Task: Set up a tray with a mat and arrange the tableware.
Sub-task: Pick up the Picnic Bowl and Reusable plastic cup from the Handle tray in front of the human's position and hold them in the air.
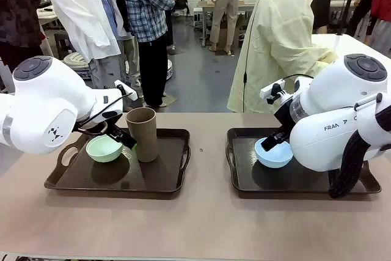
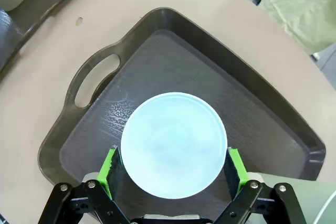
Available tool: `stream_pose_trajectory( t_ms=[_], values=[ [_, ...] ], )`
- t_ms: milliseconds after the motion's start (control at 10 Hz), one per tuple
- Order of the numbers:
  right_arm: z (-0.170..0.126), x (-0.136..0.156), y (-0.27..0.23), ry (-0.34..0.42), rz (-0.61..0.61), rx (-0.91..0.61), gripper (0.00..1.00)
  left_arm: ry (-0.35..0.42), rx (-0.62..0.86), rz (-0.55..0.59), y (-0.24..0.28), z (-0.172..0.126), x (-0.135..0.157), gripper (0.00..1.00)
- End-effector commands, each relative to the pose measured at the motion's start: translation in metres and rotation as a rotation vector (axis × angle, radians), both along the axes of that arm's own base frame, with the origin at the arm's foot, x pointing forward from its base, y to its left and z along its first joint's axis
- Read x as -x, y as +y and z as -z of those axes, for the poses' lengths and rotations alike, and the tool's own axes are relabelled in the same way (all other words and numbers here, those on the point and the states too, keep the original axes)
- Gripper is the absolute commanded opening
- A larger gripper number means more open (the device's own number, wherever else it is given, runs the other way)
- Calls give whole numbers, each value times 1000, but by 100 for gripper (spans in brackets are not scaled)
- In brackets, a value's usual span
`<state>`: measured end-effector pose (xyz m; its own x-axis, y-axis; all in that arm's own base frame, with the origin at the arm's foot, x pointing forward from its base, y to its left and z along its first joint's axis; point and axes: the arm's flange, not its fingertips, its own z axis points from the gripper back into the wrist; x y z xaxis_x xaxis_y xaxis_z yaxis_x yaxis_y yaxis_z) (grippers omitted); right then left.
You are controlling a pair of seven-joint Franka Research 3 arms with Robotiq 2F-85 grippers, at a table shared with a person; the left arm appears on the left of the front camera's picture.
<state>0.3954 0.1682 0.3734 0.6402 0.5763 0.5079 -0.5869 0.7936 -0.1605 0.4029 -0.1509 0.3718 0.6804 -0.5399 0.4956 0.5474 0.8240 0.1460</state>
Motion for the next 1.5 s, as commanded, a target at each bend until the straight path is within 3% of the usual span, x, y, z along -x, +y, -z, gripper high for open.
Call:
stream_pose_trajectory(
  t_ms=[0, 1400],
  values=[
    [0, 0, 0, 0, 0, 0, 100, 0, 0, 0, 0, 0, 0, 100],
    [0, 0, 0, 0, 0, 0, 100, 0, 0, 0, 0, 0, 0, 100]
  ],
)
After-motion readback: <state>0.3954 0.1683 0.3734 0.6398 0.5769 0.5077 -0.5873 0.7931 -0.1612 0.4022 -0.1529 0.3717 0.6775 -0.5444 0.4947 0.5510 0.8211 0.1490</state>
